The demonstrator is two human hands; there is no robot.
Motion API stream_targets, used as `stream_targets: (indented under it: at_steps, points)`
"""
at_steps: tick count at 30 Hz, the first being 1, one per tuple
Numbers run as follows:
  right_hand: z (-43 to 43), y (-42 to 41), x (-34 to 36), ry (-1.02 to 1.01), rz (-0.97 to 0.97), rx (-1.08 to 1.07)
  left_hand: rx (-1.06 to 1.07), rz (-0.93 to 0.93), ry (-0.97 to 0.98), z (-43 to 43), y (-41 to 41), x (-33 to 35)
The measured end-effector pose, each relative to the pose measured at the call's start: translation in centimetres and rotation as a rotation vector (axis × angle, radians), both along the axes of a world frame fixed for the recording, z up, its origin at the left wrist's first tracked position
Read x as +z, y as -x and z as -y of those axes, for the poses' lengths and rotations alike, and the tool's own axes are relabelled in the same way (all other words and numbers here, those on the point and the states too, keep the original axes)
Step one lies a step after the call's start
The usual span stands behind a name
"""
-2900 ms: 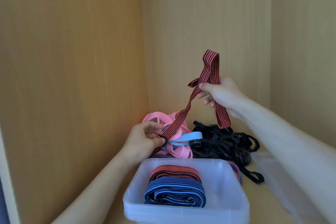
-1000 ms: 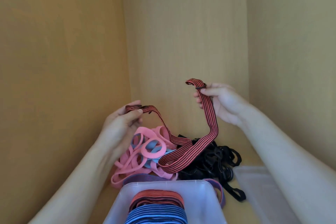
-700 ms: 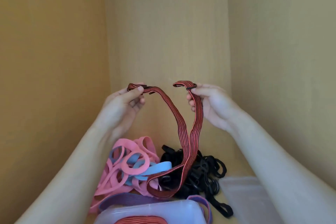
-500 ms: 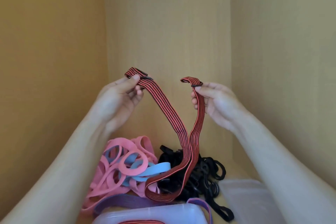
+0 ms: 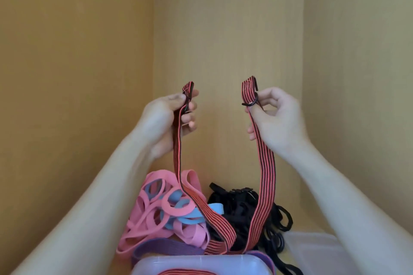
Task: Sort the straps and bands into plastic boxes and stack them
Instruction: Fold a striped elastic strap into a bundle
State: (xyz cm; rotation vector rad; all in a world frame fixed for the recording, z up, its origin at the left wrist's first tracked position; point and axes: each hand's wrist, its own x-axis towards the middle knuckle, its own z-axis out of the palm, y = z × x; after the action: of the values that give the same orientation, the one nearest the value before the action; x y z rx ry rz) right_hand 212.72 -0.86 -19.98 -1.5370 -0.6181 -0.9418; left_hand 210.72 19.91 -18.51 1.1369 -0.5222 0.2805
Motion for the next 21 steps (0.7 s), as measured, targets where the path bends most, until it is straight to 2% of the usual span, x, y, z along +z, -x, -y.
stream_targets:
  at_steps: [4,7,14,17,21]
  points:
    - [-1.8,0.5,-1.0,0.191,0.129,-0.107,-0.020,-0.136,0.039,0.2,-0.3,-0.7]
    - [-2.8,0.7,-1.6,0.296,0.181,-0.186,-0.012,-0.137,-0.014,0.5,-0.2,-0.7]
    - [-3.7,0.8,-2.3,0.374,0.288,-0.259,-0.118,-0.148,-0.051,1.1,-0.2,-1.0]
    - [-3.7,0.6,-2.4,0.371,0.293,-0.258,-0.148,-0.137,-0.097,1.1,0.0,-1.1]
    - [-3.2,0.2,-2.3,0.354,0.259,-0.248,-0.113,-0.098,-0.059,1.0,-0.3,-1.1]
